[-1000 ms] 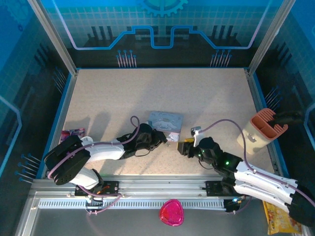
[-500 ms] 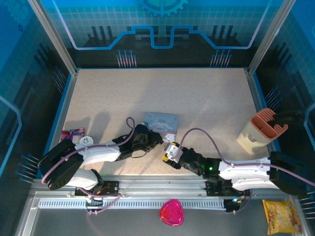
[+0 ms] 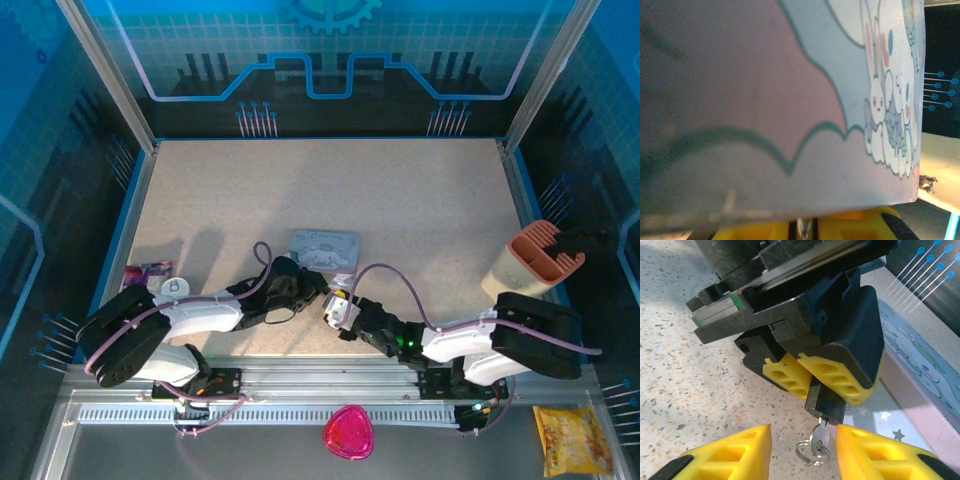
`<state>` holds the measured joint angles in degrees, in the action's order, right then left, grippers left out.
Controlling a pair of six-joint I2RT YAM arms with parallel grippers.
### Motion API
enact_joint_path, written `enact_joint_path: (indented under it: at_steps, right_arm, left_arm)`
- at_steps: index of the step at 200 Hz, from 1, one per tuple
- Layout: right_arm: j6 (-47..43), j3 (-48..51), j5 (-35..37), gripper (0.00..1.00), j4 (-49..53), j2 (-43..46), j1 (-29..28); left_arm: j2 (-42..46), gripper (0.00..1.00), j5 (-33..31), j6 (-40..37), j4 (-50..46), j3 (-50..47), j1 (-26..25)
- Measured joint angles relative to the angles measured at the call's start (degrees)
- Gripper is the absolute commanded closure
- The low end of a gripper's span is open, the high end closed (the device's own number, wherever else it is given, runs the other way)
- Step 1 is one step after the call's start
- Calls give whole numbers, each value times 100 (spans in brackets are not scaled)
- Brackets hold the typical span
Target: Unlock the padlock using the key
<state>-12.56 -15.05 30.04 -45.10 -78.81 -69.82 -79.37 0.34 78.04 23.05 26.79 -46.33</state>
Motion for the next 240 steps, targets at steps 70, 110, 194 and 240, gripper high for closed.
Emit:
enact_joint_path:
  at_steps: [70,110,194,240]
  right_arm:
    - [-20,42,245,68,-745,-573,0]
    - [-15,212,431,70,-1228,-785,2]
    - [-11,212,590,76,-2028,-1493,2]
    - [28,212,599,79,-2343,-1639,2]
  left_arm:
    - [4,100,17,2,92,-37,11]
    - [55,100,57,4,127,-76,48]
    - [74,100,81,4,127,-81,59]
    - [74,100,98,52,160,-118,66]
